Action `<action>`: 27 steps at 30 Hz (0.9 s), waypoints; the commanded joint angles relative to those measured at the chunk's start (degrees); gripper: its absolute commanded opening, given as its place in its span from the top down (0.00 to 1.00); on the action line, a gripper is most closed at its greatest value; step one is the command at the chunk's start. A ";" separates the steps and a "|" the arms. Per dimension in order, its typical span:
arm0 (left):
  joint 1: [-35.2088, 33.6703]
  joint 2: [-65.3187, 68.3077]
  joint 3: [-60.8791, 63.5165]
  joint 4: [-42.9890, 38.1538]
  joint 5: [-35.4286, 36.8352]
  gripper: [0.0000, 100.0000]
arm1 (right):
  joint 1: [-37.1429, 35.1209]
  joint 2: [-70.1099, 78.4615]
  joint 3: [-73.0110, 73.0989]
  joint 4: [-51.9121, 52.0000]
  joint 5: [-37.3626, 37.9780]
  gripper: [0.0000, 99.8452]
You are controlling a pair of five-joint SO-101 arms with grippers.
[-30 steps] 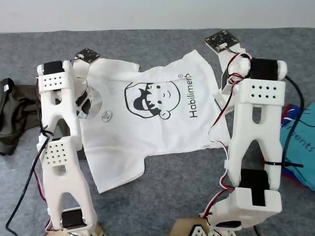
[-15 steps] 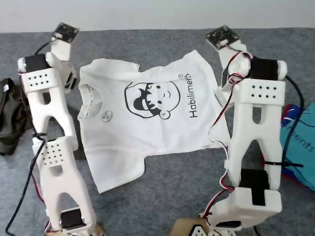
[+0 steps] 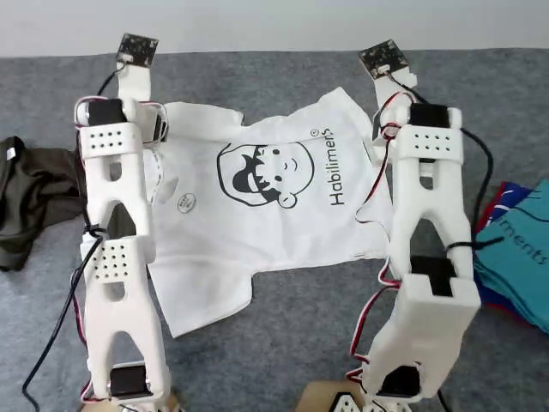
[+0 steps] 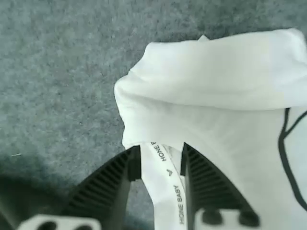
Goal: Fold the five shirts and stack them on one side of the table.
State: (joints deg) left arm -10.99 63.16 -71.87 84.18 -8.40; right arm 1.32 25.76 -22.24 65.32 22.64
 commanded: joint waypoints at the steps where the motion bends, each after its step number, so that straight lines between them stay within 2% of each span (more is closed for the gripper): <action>1: 0.44 -0.26 -2.07 -1.58 0.62 0.85 | -0.13 2.86 -2.90 -7.25 -3.08 0.83; 8: 0.35 2.29 -1.98 -1.41 0.62 0.86 | -0.57 14.90 -7.91 -14.64 -3.52 0.83; 15: 0.35 3.69 -2.07 -2.02 0.62 0.86 | 0.04 31.60 -27.16 -15.16 -3.43 0.83; 21: 0.35 3.69 -2.07 -8.79 0.62 0.86 | 0.40 44.70 -47.56 -14.90 -3.25 0.83; 27: 0.88 3.69 -2.07 -14.95 0.62 0.93 | -1.01 54.20 -63.91 -14.81 -3.16 0.83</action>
State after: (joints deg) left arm -10.99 67.91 -71.87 71.87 -8.31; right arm 1.14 79.12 -76.75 50.90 19.82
